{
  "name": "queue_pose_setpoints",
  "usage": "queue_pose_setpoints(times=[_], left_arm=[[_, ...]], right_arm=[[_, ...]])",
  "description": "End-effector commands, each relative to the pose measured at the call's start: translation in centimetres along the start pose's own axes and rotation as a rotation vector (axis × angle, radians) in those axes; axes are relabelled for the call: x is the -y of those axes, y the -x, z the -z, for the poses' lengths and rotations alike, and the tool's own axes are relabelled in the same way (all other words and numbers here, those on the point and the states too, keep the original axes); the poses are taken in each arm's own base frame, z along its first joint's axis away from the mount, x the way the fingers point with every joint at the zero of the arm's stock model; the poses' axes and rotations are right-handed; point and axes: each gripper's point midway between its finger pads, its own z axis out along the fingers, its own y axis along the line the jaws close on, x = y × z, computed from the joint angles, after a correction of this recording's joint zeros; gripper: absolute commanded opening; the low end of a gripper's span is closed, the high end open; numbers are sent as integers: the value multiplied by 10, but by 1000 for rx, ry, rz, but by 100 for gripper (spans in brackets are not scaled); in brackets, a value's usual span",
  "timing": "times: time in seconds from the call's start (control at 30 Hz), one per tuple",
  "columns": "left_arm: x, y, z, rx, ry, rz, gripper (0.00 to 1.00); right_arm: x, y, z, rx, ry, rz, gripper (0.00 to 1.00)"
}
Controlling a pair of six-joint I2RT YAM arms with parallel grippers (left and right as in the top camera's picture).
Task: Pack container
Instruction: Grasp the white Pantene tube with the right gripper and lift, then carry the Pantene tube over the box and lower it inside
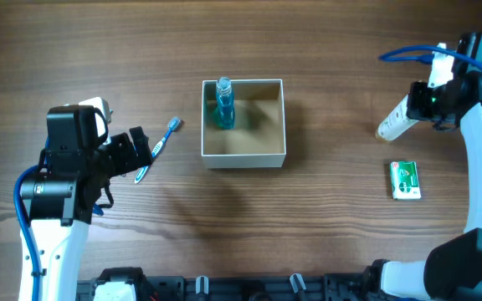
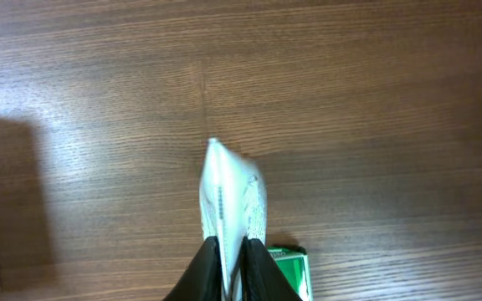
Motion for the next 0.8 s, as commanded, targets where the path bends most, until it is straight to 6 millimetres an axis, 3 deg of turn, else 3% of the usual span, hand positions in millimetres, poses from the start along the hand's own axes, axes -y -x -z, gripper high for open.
queue_pose_setpoints(times=[0.0, 0.23, 0.37, 0.47, 0.5, 0.77], left_arm=[[3, 5, 4, 11, -19, 17, 100], [3, 5, 4, 11, -19, 17, 100], [3, 5, 4, 12, -19, 17, 100], [3, 5, 4, 12, -20, 17, 100], [3, 6, 4, 16, -21, 17, 100], [3, 6, 4, 15, -20, 18, 100]], right_arm=[[4, -6, -11, -38, -14, -9, 5], [4, -4, -11, -28, -15, -41, 4], [-7, 7, 7, 32, 32, -67, 4], [-16, 21, 42, 137, 42, -81, 4], [-27, 29, 70, 222, 54, -50, 4], [-88, 27, 158, 461, 167, 30, 4]])
